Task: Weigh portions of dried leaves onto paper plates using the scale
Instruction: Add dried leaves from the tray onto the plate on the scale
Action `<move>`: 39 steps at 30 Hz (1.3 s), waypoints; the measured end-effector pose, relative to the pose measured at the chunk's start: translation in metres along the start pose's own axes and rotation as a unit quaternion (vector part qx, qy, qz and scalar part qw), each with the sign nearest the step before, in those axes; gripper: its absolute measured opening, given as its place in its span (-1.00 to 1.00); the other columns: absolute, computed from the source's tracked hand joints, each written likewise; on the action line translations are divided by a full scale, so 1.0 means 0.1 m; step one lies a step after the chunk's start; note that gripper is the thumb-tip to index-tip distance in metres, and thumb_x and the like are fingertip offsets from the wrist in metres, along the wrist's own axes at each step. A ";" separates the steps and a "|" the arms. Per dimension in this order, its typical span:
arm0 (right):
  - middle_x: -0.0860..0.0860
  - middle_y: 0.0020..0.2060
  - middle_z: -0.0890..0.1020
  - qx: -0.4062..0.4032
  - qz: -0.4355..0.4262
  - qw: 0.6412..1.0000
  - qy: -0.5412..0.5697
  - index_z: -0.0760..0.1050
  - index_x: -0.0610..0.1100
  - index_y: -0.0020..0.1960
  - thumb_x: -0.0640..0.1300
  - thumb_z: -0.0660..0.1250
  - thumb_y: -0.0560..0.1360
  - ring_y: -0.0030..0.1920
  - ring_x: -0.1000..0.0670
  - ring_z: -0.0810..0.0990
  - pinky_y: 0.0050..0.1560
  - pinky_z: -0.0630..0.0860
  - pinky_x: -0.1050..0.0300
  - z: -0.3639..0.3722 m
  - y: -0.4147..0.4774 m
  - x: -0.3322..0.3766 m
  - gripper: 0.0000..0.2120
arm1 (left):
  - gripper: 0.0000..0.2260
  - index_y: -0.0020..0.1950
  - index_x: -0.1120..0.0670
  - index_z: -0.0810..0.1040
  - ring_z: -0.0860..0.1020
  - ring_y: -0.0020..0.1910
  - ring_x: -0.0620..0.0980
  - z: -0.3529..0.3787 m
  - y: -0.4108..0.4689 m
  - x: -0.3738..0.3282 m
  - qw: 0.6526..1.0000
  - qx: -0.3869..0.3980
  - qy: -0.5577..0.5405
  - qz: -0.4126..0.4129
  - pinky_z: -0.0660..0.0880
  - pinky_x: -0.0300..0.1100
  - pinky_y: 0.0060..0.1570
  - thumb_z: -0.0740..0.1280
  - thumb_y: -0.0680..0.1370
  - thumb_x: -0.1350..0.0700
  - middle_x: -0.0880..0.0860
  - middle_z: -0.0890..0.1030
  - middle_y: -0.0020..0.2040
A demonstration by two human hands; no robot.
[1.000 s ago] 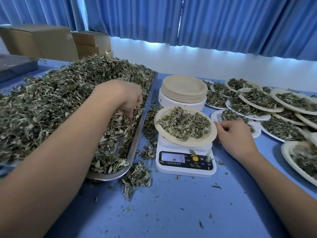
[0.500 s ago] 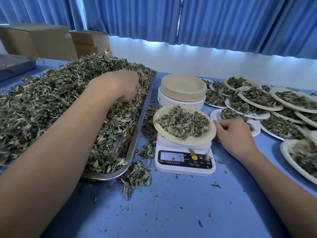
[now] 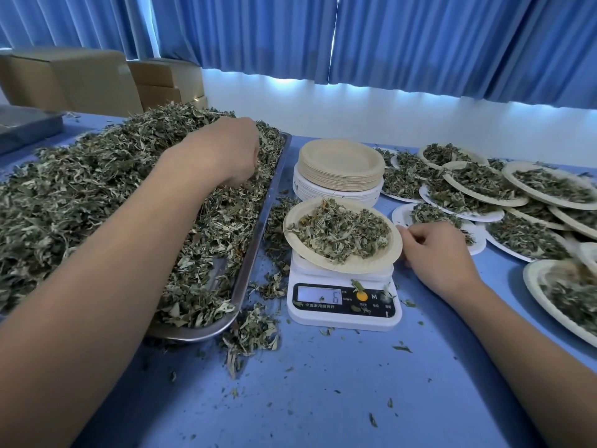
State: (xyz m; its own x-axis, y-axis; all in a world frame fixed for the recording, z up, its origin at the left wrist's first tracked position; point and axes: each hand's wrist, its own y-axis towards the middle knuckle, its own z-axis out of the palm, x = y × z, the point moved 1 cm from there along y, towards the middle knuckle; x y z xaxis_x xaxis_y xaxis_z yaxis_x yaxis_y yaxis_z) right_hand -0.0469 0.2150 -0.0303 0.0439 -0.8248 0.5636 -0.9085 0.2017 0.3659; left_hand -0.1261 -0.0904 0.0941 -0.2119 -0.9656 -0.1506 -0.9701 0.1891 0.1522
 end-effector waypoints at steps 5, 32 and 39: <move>-0.18 -0.52 0.56 0.003 0.004 1.000 0.001 0.45 -0.37 -0.37 -0.02 0.26 0.65 -0.42 -0.22 0.55 -0.22 0.57 -0.04 0.00 -0.01 0.00 -0.47 | -0.81 -0.01 0.06 0.69 0.55 -0.21 0.01 -0.03 -0.04 -0.13 0.997 0.009 -0.065 0.041 0.38 -0.21 -0.30 0.55 0.43 0.26 0.01 0.64 -0.17; -0.16 -0.50 0.58 0.003 -0.004 1.000 -0.008 0.48 -0.35 -0.36 0.00 0.26 0.64 -0.39 -0.20 0.57 -0.19 0.58 -0.03 -0.01 0.00 -0.01 -0.47 | -0.77 0.01 0.26 0.63 0.65 -0.10 0.11 0.29 0.00 0.00 0.991 0.136 -0.010 -0.001 0.58 -0.01 0.05 0.37 0.62 0.08 0.08 0.69 -0.09; -0.18 -0.50 0.58 0.005 -0.004 1.000 -0.007 0.47 -0.36 -0.37 -0.01 0.26 0.65 -0.38 -0.22 0.57 -0.20 0.57 -0.05 -0.01 -0.01 0.02 -0.46 | -0.50 0.41 0.12 0.48 0.56 0.12 0.13 0.41 0.04 0.05 0.963 0.239 0.125 0.031 0.55 -0.01 0.10 0.51 0.50 0.09 0.11 0.56 0.30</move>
State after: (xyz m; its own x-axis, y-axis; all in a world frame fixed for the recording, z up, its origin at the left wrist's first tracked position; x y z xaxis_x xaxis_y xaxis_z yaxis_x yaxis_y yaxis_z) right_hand -0.0455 0.2142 -0.0288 0.0461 -0.8341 0.5497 -0.9123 0.1891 0.3634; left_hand -0.1356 -0.0875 0.0534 -0.2939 -0.9514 0.0924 -0.9131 0.2508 -0.3215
